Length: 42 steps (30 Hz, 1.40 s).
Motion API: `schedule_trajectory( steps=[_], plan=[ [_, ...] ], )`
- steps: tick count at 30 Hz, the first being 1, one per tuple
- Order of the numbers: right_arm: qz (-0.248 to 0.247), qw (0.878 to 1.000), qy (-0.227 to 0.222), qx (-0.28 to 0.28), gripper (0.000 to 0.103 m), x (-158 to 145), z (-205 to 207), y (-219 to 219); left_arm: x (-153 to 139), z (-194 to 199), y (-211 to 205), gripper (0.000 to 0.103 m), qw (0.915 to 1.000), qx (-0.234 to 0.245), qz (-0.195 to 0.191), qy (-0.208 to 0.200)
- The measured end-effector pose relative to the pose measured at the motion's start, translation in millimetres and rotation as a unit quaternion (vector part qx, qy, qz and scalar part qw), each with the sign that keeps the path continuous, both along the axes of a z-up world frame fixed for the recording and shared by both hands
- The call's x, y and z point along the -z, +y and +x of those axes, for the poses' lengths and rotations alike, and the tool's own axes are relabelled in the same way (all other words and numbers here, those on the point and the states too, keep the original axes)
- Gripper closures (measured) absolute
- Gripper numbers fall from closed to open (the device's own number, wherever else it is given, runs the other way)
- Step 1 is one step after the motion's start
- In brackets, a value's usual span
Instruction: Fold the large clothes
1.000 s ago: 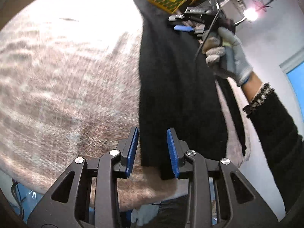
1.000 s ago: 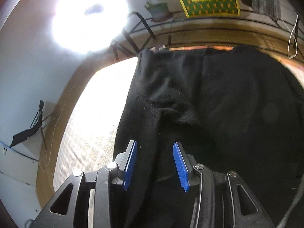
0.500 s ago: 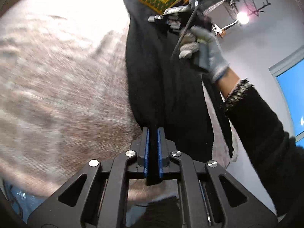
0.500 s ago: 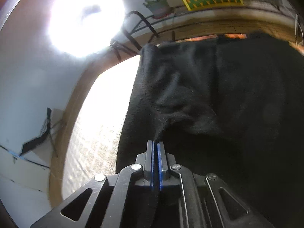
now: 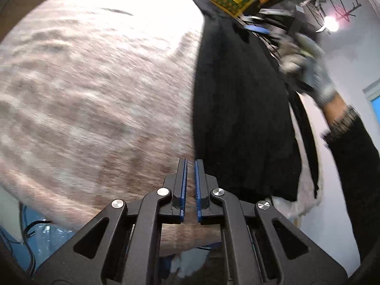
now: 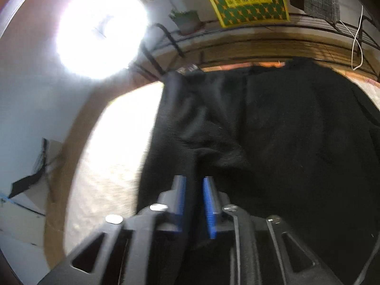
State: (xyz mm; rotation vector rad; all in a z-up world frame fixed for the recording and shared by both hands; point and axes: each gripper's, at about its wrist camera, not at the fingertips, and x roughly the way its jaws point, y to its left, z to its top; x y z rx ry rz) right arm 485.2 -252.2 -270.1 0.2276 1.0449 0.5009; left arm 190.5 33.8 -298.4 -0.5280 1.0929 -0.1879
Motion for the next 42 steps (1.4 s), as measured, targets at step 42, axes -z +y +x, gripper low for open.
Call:
schedule_trajectory(
  steps=[42],
  plan=[
    [-0.052,0.957,0.019,0.284,0.044,36,-364,-422,-46,-37,-214,0.06,0.9791,0.174,0.045,-0.096]
  ],
)
